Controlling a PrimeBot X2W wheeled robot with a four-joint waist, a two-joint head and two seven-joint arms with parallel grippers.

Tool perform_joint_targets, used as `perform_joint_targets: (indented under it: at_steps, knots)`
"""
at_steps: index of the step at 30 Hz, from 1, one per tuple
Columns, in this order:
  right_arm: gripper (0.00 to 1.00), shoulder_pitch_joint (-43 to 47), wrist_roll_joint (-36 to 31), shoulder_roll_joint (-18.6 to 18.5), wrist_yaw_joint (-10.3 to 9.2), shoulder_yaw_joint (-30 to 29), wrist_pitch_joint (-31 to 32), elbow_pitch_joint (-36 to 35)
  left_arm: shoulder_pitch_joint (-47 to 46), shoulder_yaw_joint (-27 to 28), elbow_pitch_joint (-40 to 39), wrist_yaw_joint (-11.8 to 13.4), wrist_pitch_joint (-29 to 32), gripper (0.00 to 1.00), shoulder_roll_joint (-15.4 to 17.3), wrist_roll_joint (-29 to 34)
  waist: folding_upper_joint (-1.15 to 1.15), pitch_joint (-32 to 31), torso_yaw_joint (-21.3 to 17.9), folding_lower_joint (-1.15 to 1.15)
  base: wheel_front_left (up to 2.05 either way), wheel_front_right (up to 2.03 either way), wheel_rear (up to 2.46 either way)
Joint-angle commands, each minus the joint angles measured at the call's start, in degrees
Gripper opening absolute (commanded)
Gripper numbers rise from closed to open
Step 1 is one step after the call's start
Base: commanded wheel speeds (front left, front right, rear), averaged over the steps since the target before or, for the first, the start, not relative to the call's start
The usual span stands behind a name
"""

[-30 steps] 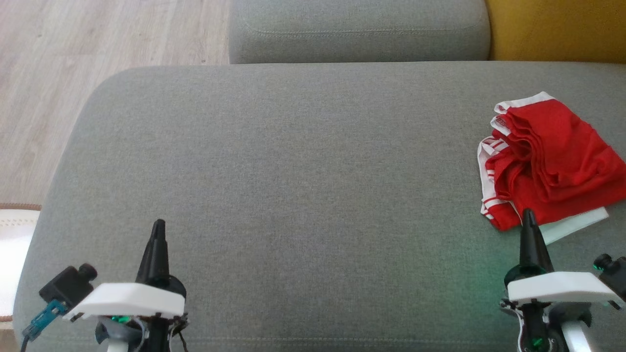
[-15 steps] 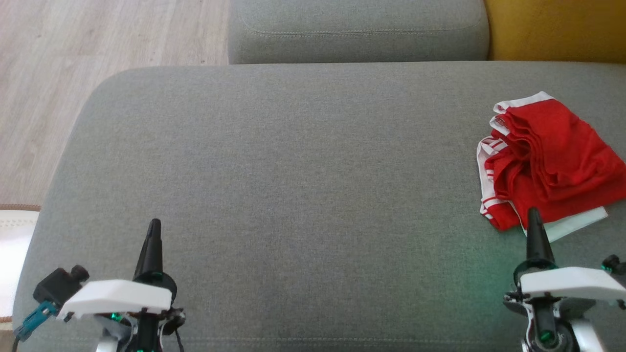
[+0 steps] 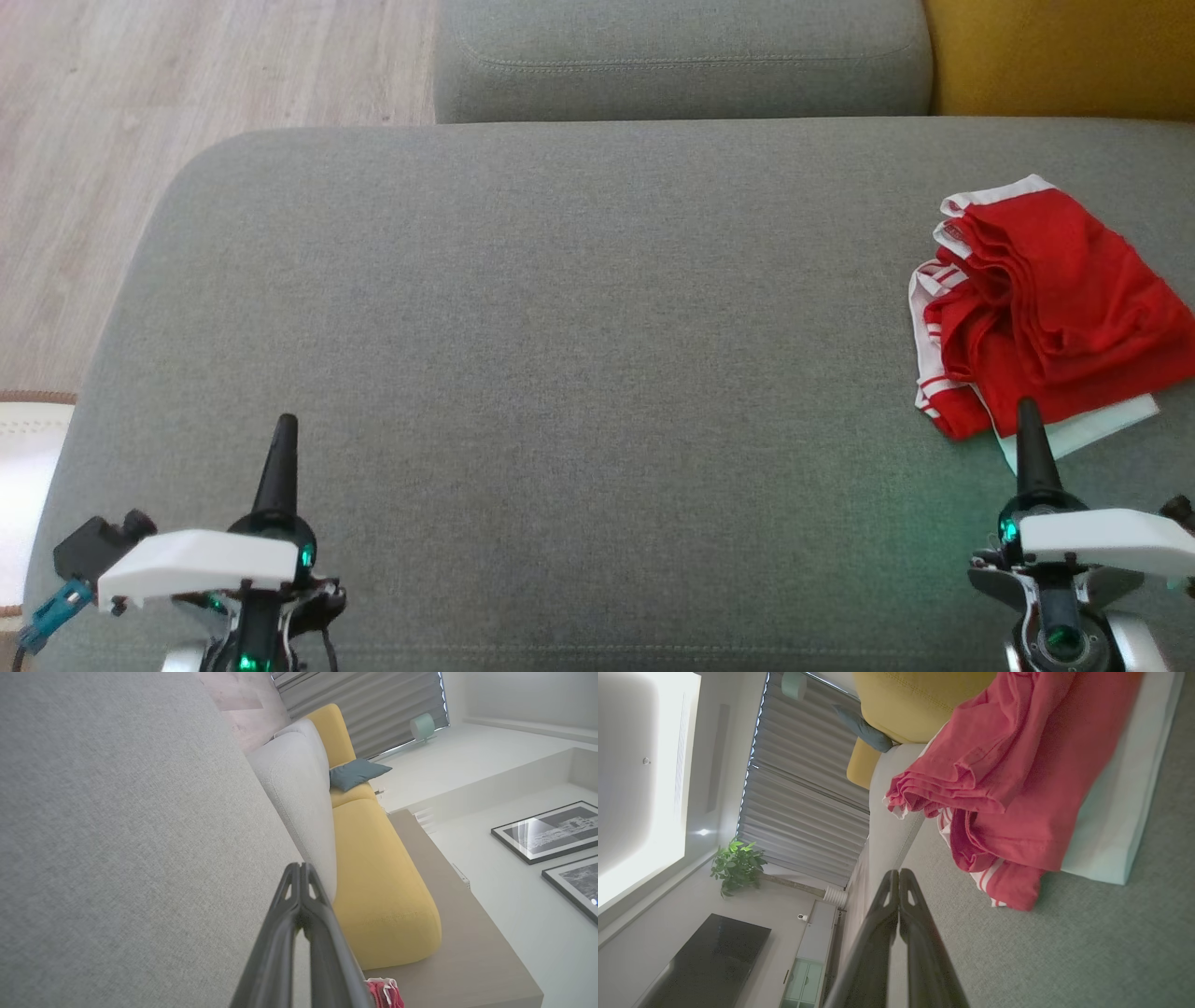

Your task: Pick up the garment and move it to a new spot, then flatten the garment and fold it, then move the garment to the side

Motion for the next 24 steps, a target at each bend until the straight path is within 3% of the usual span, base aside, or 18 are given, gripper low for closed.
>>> perform_joint_targets:
  at_steps: [1,24]
  knots:
    - [0.00,-3.06,2.35,-1.10,0.27,0.42,0.63,-1.81,-3.16,2.11,-1.43,-0.76,0.76,0.00,1.07,-2.12,0.00,-0.01,-0.01,0.00,0.00,0.00,0.00]
    - [0.00,-3.71,17.07,-1.07,0.34,-1.16,4.35,-1.65,-4.69,4.92,1.11,-2.94,4.52,0.00,1.11,-16.55,0.00,-0.08,-0.15,0.00,0.00,0.00,0.00]
